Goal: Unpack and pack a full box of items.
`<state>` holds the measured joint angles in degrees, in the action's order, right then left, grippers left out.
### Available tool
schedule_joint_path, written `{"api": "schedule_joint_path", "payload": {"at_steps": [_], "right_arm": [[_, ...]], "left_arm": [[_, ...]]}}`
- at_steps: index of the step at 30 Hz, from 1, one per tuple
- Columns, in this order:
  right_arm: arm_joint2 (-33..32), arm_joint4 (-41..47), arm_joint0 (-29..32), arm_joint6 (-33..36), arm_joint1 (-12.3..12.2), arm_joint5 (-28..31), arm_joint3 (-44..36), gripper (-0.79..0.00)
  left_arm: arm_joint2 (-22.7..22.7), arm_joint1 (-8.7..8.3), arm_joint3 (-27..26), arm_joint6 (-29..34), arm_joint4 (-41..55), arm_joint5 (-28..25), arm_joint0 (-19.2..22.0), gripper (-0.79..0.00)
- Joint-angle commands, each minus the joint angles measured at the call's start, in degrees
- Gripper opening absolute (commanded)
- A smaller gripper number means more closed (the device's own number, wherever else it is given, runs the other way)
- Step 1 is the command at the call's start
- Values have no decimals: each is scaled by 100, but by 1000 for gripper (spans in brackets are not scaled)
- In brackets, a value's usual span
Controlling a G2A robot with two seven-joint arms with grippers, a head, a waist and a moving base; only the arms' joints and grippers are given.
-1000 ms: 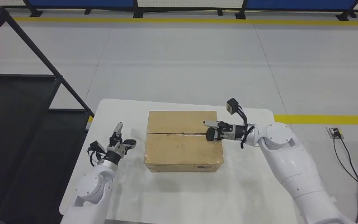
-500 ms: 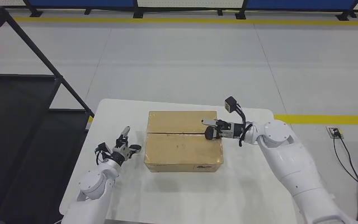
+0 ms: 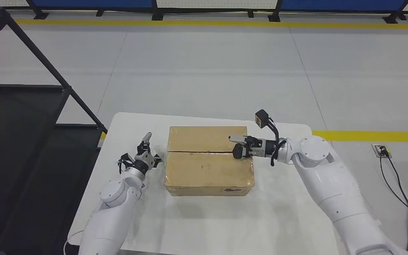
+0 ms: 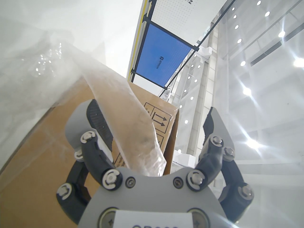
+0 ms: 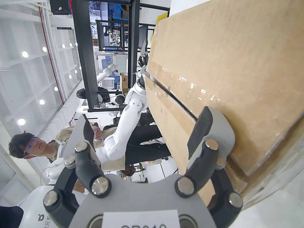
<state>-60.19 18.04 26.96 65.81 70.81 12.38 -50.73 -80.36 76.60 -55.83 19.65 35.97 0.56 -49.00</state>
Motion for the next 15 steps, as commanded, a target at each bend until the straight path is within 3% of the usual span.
{"api": "schedule_joint_path", "payload": {"at_steps": [1, 7, 15], "right_arm": [[-7, -11, 13, -9, -6, -15, -26, 0], [-23, -63, 50, -29, -24, -58, -114, 0], [21, -70, 29, -8, -16, -82, -112, 0]], "left_arm": [[21, 24, 157, -94, 45, -146, 100, 0], [-8, 48, 31, -461, -83, -807, 3, 0], [-231, -10, -1144, -961, -647, -1442, -621, 0]]}}
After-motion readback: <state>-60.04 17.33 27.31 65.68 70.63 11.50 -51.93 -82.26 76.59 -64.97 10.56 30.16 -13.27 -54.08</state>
